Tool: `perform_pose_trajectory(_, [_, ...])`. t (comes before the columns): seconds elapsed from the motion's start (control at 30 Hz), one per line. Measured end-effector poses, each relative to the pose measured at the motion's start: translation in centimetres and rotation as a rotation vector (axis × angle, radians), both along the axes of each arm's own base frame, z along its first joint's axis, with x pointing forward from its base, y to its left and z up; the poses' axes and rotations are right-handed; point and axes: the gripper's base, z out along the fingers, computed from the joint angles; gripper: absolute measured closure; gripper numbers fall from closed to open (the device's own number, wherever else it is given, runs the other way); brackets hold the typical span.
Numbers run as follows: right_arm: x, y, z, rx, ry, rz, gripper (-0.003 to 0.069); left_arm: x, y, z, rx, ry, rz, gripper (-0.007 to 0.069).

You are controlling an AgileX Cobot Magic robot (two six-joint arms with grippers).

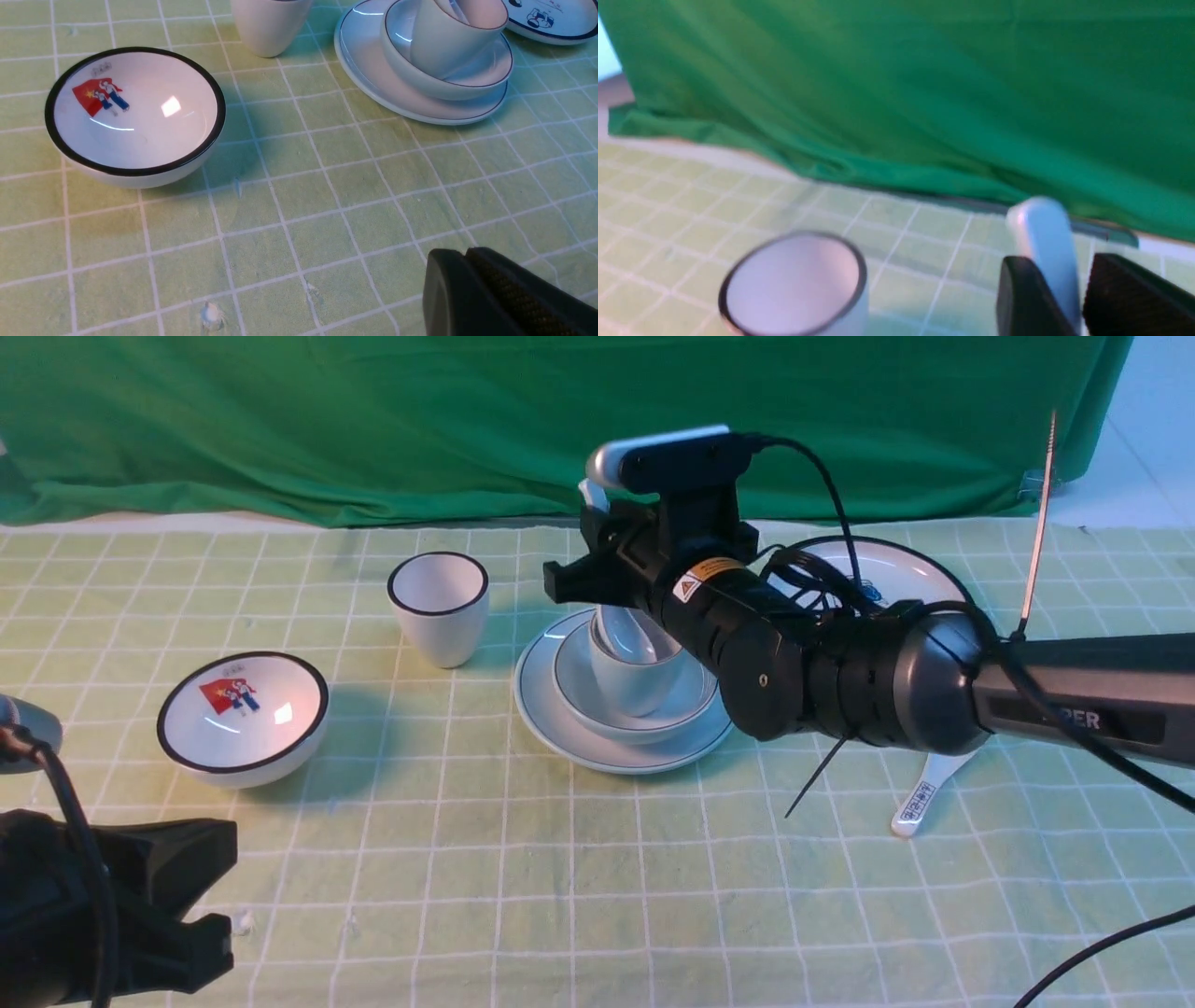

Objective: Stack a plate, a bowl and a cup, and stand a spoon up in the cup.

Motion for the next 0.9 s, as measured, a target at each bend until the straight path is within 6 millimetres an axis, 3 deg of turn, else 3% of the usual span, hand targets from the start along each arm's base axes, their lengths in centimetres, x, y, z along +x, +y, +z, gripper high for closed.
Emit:
perform_pose_trajectory(0.13, [-0.8,0.0,0.6,-0.061,0.064,0.066,0.0313,0.0,0.0,0.0,-0.008,-0.001,0.000,0.0605])
perform_pose_trajectory(0.27, [-1.7,-1.0,3.8,-0.074,0.098,0.114,0.0302,0.0,0.0,0.1,-0.009,-0.004,0.000,0.0605])
perform_pose_trajectory(0.33, [-3.0,-2.8,8.1,-0.089,0.092,0.161,0.0349,0.0,0.0,0.1,-0.009,-0.004,0.000,0.0605])
perform_pose_trajectory(0.43, [-6.7,-5.9,15.2,-0.173,0.001,0.249,0.0510,0.0,0.0,0.1,-0.011,-0.010,0.000,0.0605])
perform_pose_trajectory(0.53, [-9.9,-8.0,19.2,-0.235,-0.064,0.288,0.0594,0.1,-0.1,0.2,-0.015,-0.020,0.000,0.0605])
perform_pose_trajectory(0.57, [-12.6,-9.7,21.5,-0.261,-0.104,0.300,0.0618,0.1,-0.1,0.2,-0.017,-0.025,0.000,0.0605])
perform_pose_trajectory(0.63, [-15.5,-11.5,22.8,-0.263,-0.135,0.298,0.0630,0.1,-0.1,0.3,-0.018,-0.029,0.000,0.0605])
perform_pose_trajectory(0.77, [-20.8,-15.0,20.8,-0.240,-0.177,0.268,0.0634,0.1,-0.1,0.3,-0.020,-0.033,0.000,0.0605])
perform_pose_trajectory(0.9, [-24.7,-17.9,15.8,-0.195,-0.233,0.209,0.0634,0.1,-0.1,0.3,-0.020,-0.033,0.000,0.0605])
